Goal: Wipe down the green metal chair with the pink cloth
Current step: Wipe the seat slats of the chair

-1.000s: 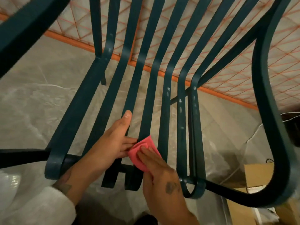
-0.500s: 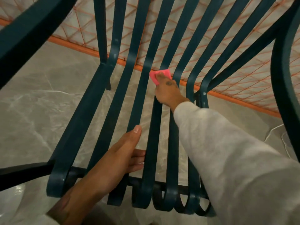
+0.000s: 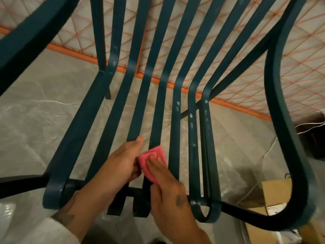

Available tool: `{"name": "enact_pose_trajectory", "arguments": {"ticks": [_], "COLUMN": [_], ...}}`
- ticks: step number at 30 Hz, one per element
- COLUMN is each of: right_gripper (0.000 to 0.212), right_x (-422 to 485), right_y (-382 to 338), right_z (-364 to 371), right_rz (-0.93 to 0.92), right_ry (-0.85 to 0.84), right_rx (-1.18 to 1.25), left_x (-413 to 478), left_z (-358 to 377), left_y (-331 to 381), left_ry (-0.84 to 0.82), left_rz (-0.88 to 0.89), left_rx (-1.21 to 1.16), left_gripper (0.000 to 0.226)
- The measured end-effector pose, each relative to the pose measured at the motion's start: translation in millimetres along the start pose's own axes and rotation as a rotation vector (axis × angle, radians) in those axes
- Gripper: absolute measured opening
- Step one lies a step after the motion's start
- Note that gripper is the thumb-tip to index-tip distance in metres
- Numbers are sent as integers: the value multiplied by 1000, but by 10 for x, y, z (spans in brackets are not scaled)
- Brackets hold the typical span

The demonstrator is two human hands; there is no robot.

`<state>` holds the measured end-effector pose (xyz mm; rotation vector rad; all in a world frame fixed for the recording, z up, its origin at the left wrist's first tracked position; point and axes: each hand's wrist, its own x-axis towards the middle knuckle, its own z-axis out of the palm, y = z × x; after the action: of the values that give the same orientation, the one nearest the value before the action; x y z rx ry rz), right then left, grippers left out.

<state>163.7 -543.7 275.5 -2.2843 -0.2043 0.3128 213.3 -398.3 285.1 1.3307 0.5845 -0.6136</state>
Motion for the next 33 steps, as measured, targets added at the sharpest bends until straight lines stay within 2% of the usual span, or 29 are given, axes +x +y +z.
{"name": "enact_pose_trajectory", "arguments": {"ticks": [2, 3, 5, 6, 8, 9, 11, 13, 18, 21, 23, 25, 28, 33], "right_gripper": [54, 50, 42, 42, 49, 53, 62, 68, 51, 59, 56, 54, 60, 50], "right_x": [-162, -196, -194, -199, -174, -141, -46, 74, 919, 1664, 2132, 2442, 2582, 2242], "right_y": [-60, -76, -126, -116, -17, 37, 217, 404, 503, 466, 445, 460, 488, 367], "right_z": [-129, -238, -445, -544, -674, -659, -498, -244, -290, -476, -565, -602, -640, -671], "right_rz": [157, 254, 400, 404, 284, 236, 85, -57, 21, 175, 265, 272, 227, 387], "right_ry": [-18, -8, 165, 238, 267, 242, 131, 128, 122, 98, 91, 133, 140, 102], "right_rx": [175, 289, 439, 471, 368, 230, -209, -481, -425, -422, -374, -373, -396, -320], "left_x": [-51, -97, -145, -147, -131, -105, -34, 22, 117, 176, 228, 247, 243, 187], "left_z": [91, 168, 254, 302, 363, 378, 383, 353, 248, 212, 153, 106, 110, 121], "left_y": [-5, 5, 31, 46, 63, 51, 29, 24, -38, -19, -6, 2, -4, 17], "left_ry": [43, 65, 103, 75, 14, 8, 42, 91, 124, 92, 97, 99, 91, 74], "left_rz": [71, 128, 247, 273, 261, 245, 243, 242, 266, 235, 218, 196, 195, 207], "left_rx": [150, 241, 331, 311, 271, 281, 297, 284, 320, 268, 222, 184, 189, 230], "left_gripper": [19, 25, 45, 48, 49, 49, 51, 52, 49, 32, 38, 44, 44, 46]}}
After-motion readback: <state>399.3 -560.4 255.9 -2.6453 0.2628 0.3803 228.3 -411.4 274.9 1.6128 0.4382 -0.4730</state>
